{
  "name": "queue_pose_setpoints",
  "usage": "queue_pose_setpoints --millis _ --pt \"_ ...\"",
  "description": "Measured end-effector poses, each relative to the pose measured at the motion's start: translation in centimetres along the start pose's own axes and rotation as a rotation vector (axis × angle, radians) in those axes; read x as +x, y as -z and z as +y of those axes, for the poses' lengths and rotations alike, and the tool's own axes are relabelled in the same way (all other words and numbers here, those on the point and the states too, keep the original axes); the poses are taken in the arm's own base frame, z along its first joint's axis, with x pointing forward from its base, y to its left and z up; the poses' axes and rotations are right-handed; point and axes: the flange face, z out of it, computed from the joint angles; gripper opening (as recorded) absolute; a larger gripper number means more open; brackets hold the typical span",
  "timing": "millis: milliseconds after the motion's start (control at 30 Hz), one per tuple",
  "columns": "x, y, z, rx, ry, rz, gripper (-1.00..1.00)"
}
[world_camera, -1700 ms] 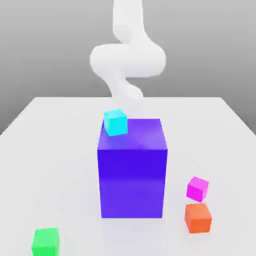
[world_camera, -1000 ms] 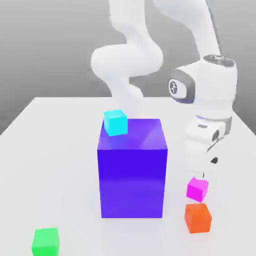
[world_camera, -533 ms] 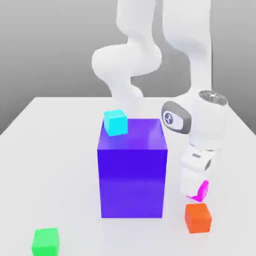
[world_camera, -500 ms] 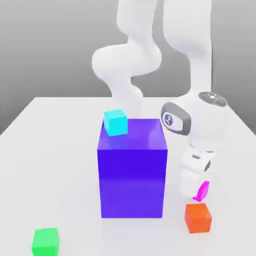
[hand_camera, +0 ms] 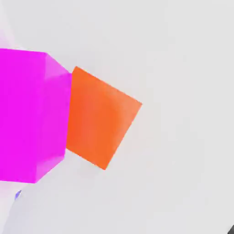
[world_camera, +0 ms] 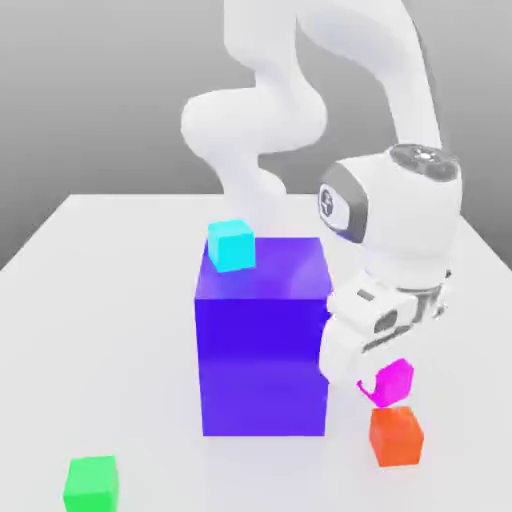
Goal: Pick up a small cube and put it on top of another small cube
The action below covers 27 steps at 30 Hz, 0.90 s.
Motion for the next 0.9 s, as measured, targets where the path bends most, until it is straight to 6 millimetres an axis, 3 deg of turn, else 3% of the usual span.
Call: queue_pose_setpoints --millis 267,533,800,900 --pt "7.9 1.1 6.7 0.009 -0.426 -0.004 -1.0" --pt "13.9 2.2 15.6 0.021 -0.85 -0.009 -1.0" --pt "17.9 3.2 26.3 0.036 -1.276 -0.016 -1.0" --pt "17.4 2.0 28.0 0.046 -1.364 -0.001 -1.0"
